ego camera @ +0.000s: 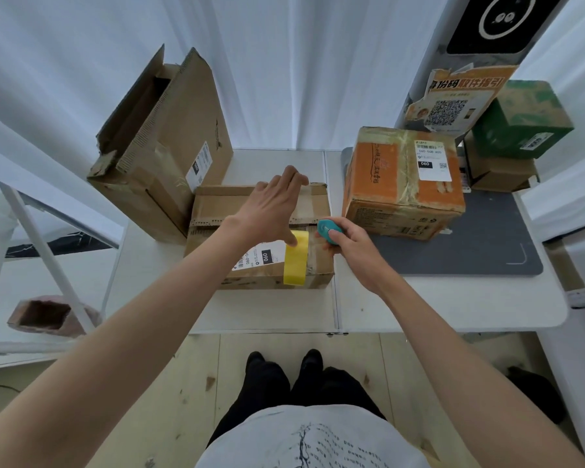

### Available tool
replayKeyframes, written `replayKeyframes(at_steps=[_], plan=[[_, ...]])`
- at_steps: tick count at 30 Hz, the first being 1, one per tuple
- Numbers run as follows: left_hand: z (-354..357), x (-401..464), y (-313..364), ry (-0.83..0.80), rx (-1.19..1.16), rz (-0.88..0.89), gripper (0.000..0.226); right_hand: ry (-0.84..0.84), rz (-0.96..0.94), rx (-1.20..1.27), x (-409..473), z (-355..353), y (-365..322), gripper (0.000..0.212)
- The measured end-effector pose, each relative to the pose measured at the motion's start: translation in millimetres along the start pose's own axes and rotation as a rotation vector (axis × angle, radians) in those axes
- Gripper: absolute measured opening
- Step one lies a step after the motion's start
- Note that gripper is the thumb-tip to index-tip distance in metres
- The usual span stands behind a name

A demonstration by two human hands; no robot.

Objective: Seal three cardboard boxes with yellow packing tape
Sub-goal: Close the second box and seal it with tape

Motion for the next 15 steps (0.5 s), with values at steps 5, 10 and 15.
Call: replayKeyframes(at_steps=[5, 10, 15], plan=[[1.1, -1.4, -2.1, 0.006, -0.001, -0.007, 0.116, -0.031, 0.067, 0.111, -4.0, 14.8, 1.4, 0.026], [2.4, -0.3, -2.5, 0.003, 0.003, -0.003, 0.118, -0.019, 0.151, 0.292, -7.9, 24.8, 4.4, 0.026], [5.7, 0.8, -1.3, -0.028, -0.002, -0.001, 0.129, -0.01, 0.152, 0.301, -7.2, 25.6, 5.8, 0.026]])
Point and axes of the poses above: each hand's wrist, its own x-axis towards the middle knuckle, its own z-axis out of the palm, y = z × x, the point moved 8 cm from there along x, towards the middle knuckle, and after that the axes turned 3 degrees about y, right-handed, at the moved point
